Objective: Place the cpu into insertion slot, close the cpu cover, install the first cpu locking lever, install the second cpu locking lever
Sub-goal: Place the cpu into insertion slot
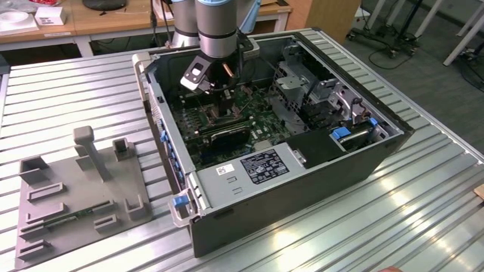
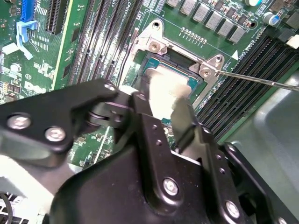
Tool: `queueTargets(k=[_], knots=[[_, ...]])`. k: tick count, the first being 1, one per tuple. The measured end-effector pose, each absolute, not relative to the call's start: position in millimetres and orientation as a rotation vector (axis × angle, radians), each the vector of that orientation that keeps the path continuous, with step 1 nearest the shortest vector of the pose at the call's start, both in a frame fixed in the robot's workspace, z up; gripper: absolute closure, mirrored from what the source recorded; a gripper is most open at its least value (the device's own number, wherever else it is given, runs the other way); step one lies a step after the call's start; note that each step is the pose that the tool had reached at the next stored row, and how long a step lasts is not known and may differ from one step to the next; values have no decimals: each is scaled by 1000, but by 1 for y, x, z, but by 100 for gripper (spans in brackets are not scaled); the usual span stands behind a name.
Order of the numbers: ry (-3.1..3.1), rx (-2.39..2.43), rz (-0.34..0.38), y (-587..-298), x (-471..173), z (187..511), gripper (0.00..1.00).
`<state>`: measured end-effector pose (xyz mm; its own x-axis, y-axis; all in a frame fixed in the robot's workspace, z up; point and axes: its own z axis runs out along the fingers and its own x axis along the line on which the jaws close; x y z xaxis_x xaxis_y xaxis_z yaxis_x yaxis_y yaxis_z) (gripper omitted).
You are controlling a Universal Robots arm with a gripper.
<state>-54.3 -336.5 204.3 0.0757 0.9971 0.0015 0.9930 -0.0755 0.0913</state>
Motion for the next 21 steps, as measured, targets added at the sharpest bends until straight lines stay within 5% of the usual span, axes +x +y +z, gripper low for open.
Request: queueTargets(k=[10, 21], knots=[[2090, 2255, 97, -337, -54, 204, 90], [2093, 2258, 89, -337, -54, 204, 90]])
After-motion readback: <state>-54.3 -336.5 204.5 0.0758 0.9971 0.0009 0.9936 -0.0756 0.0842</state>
